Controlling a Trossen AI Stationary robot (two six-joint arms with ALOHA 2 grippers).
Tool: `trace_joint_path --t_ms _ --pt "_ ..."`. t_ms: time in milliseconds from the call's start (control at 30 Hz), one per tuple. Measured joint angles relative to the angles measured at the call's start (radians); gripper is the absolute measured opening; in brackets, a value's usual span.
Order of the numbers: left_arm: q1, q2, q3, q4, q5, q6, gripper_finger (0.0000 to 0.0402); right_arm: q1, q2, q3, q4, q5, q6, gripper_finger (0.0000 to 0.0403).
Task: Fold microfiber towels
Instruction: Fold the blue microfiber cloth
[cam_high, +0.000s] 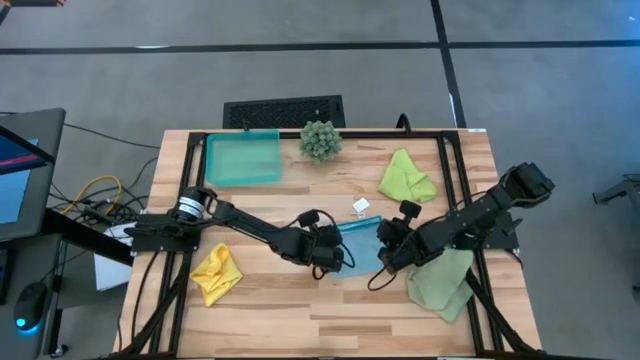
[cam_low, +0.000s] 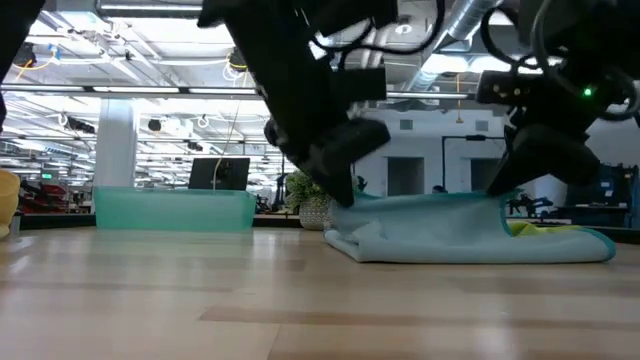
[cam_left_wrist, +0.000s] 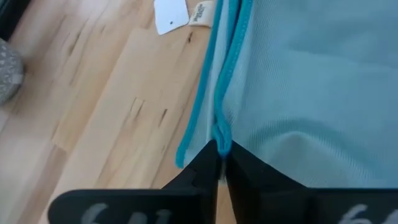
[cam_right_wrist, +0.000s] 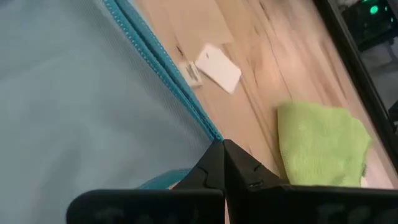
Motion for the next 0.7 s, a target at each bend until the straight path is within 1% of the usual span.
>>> trace_joint_path --t_ms 100,233,367,400,533,700 --pt "0.015 0.020 -0.002 -0.024 0.002 -0.014 0.0046 -0.017 0.001 -0.002 0.002 -0.012 -0.002 0.0013" --pt "0.028 0.025 0.003 -0.078 0.011 -0.061 0.0094 -0.018 0.001 -0.002 0.012 -0.013 -0.011 0.0013" --pt "0.023 0.020 0.021 -0.147 0.063 -0.097 0.0137 -0.018 0.001 -0.002 0.017 -0.014 -0.026 0.0013" --pt "0.017 0.017 0.026 -0.137 0.078 -0.104 0.0144 -0.018 0.001 -0.002 0.015 -0.014 -0.027 0.0013" --pt "-0.016 0.011 0.029 -0.055 0.094 -0.069 0.0151 -0.018 0.001 -0.002 0.016 -0.021 -0.029 0.0013" --pt "-0.028 0.011 0.029 0.041 0.124 -0.038 0.0132 -0.016 0.001 -0.002 0.015 -0.037 -0.030 0.0013"
